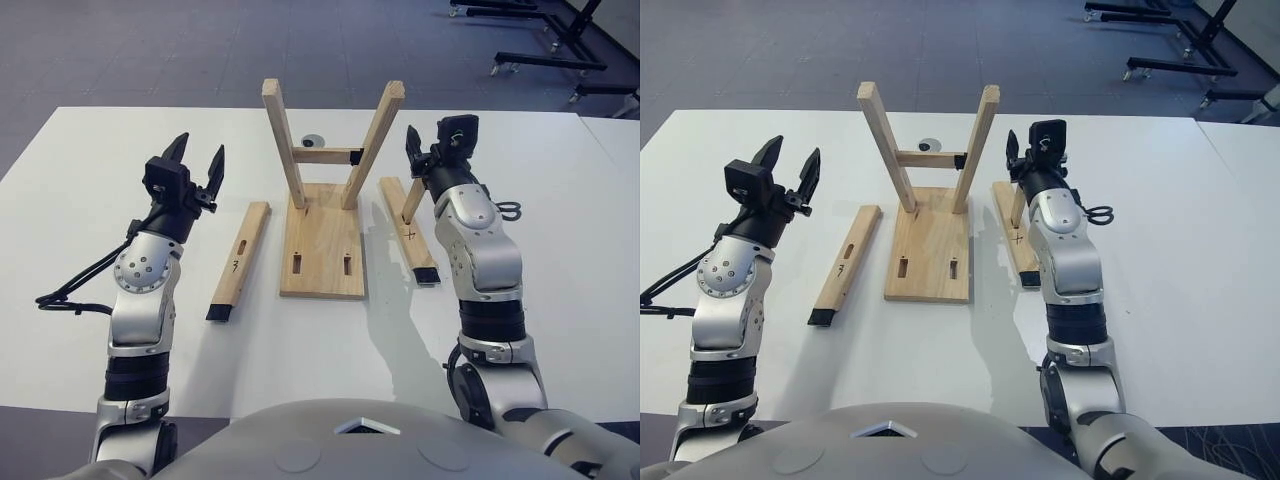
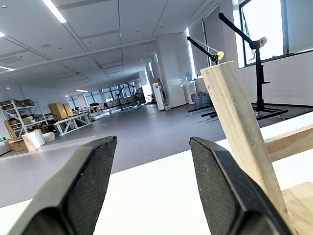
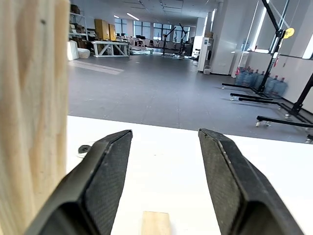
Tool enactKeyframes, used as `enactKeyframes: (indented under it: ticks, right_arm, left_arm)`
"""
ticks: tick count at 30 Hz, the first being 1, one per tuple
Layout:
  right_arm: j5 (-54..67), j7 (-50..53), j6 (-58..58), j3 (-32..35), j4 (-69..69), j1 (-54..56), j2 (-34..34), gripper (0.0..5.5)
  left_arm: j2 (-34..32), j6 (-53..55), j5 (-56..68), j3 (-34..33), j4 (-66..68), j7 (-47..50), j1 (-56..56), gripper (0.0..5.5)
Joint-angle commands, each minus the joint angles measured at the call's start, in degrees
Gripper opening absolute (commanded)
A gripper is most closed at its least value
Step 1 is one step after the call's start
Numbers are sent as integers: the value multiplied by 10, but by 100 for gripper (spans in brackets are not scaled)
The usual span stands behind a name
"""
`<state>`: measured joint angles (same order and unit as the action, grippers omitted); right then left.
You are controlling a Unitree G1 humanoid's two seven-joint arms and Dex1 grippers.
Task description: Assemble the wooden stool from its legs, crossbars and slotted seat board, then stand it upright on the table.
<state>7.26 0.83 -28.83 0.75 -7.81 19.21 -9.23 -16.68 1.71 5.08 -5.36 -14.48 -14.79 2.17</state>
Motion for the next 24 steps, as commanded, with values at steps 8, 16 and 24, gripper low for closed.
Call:
enactKeyframes:
  ticks: [8, 16, 24]
  right_arm:
    - [69, -15, -26, 71, -54, 6, 33, 249]
    - [121, -36, 15, 133, -96, 10, 22, 249]
    - [100, -50, 69, 193, -113, -220, 11, 249]
  left_arm:
    - [-4, -17, -1, -4, 24, -4, 1, 272]
    - [-1, -22, -4, -1, 23, -3, -1, 272]
    - [-5, -20, -4, 2, 17, -12, -6, 272]
